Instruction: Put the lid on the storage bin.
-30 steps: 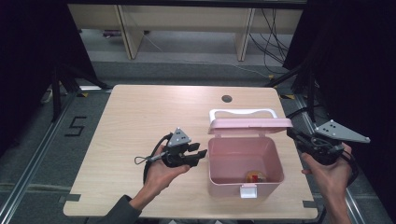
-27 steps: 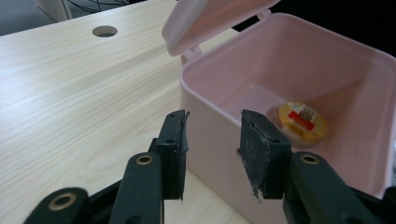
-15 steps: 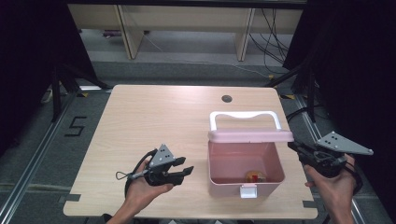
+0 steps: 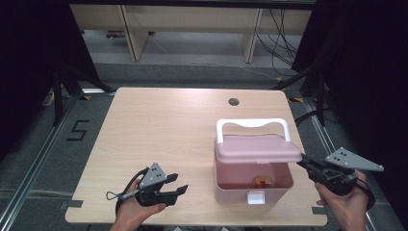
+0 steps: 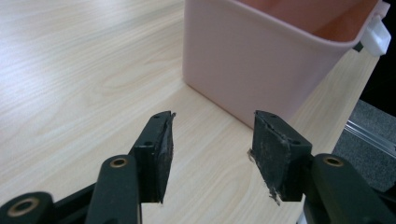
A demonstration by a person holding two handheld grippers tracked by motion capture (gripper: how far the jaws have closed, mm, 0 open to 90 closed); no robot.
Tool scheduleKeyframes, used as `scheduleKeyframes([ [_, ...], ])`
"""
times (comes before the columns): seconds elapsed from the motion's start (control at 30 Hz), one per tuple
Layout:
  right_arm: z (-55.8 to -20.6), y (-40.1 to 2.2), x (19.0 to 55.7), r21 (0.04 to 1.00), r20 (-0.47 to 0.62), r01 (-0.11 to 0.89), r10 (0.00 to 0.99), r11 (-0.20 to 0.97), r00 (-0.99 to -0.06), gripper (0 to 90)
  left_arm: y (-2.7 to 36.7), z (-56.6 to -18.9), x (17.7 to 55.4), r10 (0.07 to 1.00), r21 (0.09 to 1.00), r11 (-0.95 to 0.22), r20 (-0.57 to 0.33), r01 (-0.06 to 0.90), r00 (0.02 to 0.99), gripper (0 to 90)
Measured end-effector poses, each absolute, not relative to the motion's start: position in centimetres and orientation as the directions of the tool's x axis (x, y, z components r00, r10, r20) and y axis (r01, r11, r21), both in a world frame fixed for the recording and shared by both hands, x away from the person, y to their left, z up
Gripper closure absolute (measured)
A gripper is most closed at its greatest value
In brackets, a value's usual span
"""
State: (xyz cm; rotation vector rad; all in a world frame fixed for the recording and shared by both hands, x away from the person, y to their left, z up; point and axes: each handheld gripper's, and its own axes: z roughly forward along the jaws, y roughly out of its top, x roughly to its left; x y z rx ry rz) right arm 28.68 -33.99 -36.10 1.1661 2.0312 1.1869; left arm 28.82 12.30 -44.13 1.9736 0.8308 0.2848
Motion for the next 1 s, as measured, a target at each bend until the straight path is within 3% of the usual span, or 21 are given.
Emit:
scheduleKeyframes([
  [0.23, -37.0, -34.3, 28.3, 0.862, -0.028, 0.418, 0.85, 0.286, -0.526, 85.5, 13.0, -44.4, 28.1, 0.663, 0.837, -0.32, -0.136, 0.443, 0.736, 43.9],
  [0.37, -37.5, -34.2, 27.8, 0.853, 0.021, 0.453, 0.85, 0.259, -0.527, 86.7, 13.4, -44.5, 27.7, 0.67, 0.832, -0.323, -0.135, 0.45, 0.73, 40.7],
  [0.63, -38.3, -34.2, 27.7, 0.837, 0.002, 0.452, 0.824, 0.309, -0.567, 86.5, 13.7, -45.1, 27.3, 0.66, 0.823, -0.341, -0.135, 0.455, 0.739, 40.7],
  [1.0, -39.3, -34.9, 26.8, 0.824, 0.029, 0.486, 0.835, 0.291, -0.549, 85.1, 13.8, -45.4, 26.9, 0.658, 0.825, -0.339, -0.136, 0.452, 0.741, 40.7],
])
